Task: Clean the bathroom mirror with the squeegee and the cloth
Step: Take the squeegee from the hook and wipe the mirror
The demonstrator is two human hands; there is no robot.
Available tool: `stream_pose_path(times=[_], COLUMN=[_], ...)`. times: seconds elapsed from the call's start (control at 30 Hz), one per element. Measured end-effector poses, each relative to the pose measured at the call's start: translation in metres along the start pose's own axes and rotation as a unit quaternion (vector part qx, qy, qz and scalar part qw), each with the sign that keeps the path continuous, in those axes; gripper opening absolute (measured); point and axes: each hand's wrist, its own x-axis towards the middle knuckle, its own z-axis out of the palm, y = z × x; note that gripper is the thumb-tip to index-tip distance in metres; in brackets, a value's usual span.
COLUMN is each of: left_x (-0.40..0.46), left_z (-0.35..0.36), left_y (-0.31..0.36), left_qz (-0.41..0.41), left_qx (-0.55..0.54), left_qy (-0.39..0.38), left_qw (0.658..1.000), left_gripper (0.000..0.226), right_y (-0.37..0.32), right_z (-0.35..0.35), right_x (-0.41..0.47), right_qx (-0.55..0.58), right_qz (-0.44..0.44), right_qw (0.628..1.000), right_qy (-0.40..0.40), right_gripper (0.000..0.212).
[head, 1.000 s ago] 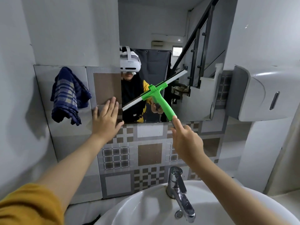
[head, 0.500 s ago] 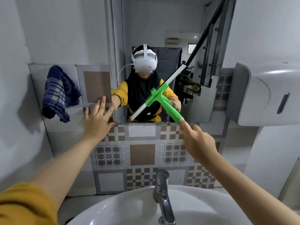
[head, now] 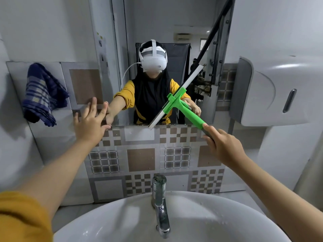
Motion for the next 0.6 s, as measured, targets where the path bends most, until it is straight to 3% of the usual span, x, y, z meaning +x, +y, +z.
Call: stream_pose_path(times=[0.13, 0.33, 0.5, 0.6], left_x=[0.000, 0.000, 0.000, 0.000], left_z=[0.001, 0.002, 0.001, 0.002], left_y=[0.000, -0.001, -0.002, -0.003], left_qz=[0.003, 0.016, 0.021, 0.029], left_qx=[-0.002, -0.002, 0.001, 0.003], left_qy=[-0.001, 0.006, 0.009, 0.015], left_qw=[1.000, 1.000, 1.000, 0.999], left_gripper=[0.087, 0.088, 0.088, 0.089], right_y=[0.011, 0.009, 0.008, 0.009], right_z=[-0.009, -0.018, -0.011, -0.009], right_x=[0.001, 0.003, 0.005, 0.006], right_qx=[0.079, 0.264, 0.307, 0.276], right_qz=[0.038, 0.106, 0.157, 0.168], right_qw=[0.996, 0.954, 0.936, 0.944], right_qy=[-0.030, -0.093, -0.076, -0.062], right_gripper=[0.032, 0.042, 0.045, 0.043])
